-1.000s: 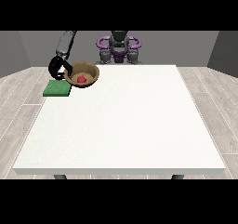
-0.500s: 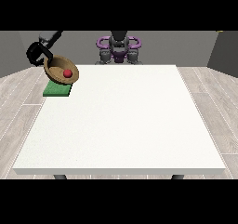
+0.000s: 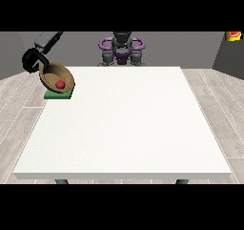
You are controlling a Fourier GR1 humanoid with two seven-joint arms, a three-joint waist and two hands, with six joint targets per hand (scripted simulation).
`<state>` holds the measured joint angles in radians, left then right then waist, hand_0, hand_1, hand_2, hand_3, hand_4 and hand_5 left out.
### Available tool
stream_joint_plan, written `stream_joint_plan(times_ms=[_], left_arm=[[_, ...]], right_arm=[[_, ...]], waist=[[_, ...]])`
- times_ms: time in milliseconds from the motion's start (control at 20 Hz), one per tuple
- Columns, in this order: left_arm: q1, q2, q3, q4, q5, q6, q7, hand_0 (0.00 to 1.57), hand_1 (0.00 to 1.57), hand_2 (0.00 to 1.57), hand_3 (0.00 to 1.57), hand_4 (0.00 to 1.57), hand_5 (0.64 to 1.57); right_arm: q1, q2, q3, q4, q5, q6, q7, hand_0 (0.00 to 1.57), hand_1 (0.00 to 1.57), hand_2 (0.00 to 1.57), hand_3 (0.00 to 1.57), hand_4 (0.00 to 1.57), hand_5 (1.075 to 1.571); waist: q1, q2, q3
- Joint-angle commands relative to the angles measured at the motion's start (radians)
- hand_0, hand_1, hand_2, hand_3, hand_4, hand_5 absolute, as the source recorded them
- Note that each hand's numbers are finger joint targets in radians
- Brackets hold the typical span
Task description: Pick the cup and pour the ball into the bowl, then pick the bowl and place it on the pad
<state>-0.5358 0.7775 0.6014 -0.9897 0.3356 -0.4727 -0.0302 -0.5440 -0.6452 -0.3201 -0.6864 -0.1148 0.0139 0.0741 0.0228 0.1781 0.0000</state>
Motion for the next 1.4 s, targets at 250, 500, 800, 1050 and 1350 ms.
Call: stream_joint_plan(times_ms=[250,500,800,1050,1350], left_arm=[[-0.007,0.021,-0.011,0.002,0.012,-0.004,-0.014,0.00,0.00,0.00,0.00,1.21,1.555],[-0.014,0.039,0.008,-0.044,0.041,-0.012,-0.034,0.00,0.00,0.00,0.00,1.20,1.559],[-0.010,-0.014,-0.029,-0.093,0.061,0.044,0.032,0.00,0.00,0.00,0.00,1.20,1.561],[-0.028,0.073,-0.003,0.022,0.059,0.002,0.006,0.00,0.00,0.00,0.00,1.19,1.562],[0.000,0.058,-0.008,0.034,0.041,-0.024,-0.109,0.00,0.00,0.00,0.00,1.19,1.565]], right_arm=[[0.011,0.108,-0.011,0.048,-0.017,-0.043,-0.057,1.57,1.57,1.57,0.54,1.02,1.571],[0.004,0.044,-0.143,0.131,-0.123,0.009,-0.130,1.57,1.57,1.57,0.74,0.90,1.569],[-0.031,-0.053,-0.133,0.185,-0.071,-0.056,-0.081,1.57,1.57,1.57,0.98,0.00,1.554],[-0.040,0.029,-0.116,0.140,-0.075,-0.115,-0.109,1.46,1.46,1.39,0.80,0.00,1.539],[-0.103,0.051,-0.128,0.135,-0.100,-0.142,-0.107,1.43,1.43,1.38,0.67,0.00,1.534]], waist=[[0.024,0.023,0.0004],[0.039,0.100,0.0020],[0.053,0.059,0.0014],[0.018,0.071,0.0004],[0.054,0.113,0.0002]])
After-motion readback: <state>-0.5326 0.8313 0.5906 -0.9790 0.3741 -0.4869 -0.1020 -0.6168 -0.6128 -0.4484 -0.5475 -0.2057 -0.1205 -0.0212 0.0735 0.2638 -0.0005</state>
